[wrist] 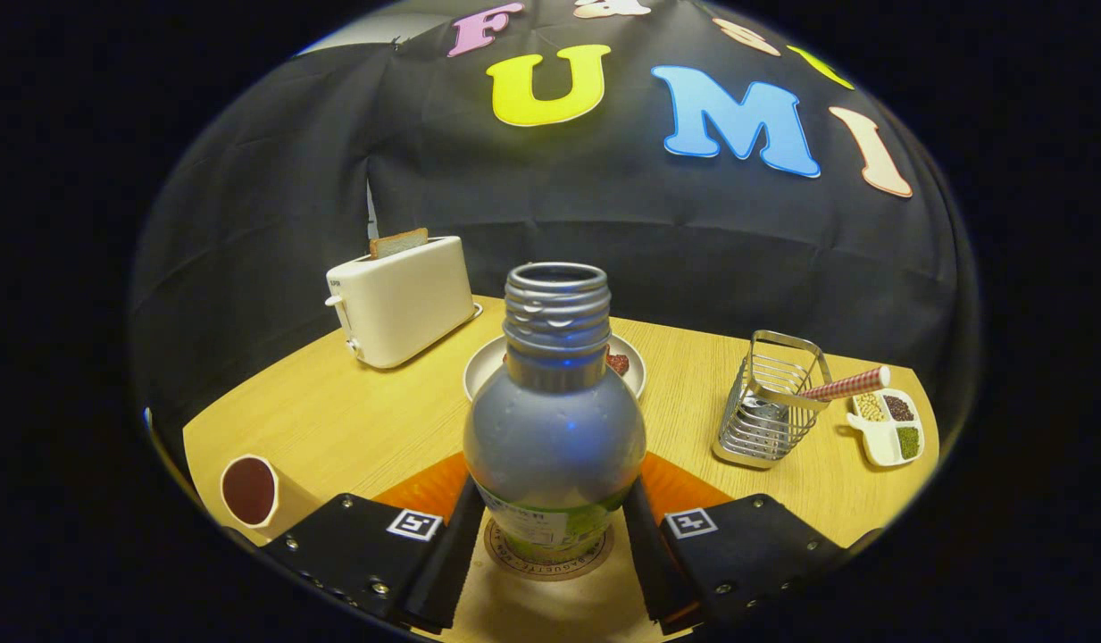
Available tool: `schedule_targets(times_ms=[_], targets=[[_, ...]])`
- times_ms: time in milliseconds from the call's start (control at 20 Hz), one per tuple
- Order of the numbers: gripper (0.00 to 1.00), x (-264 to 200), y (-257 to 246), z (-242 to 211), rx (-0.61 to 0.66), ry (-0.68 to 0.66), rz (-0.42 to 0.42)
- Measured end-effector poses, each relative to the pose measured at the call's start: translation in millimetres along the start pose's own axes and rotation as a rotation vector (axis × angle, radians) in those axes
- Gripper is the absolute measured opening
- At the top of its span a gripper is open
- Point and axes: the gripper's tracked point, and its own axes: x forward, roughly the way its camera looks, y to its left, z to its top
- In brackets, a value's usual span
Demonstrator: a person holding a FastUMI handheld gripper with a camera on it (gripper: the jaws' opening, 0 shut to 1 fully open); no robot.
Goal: Take the bottle from table, then pour the juice into the cup, finally place the bottle on the coaster
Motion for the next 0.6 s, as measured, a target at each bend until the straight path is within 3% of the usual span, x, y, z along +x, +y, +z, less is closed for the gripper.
schedule_targets(times_ms=[150,250,500,600], targets=[[0.82,-2.7,0.2,10.3,0.024,-0.046,0.003],[1.0,-9.8,-0.3,26.2,0.016,-0.094,-0.007],[1.0,-71.2,1.8,103.1,0.016,-0.271,-0.04],[1.0,-114.4,-15.1,146.3,-0.007,-0.361,-0.128]])
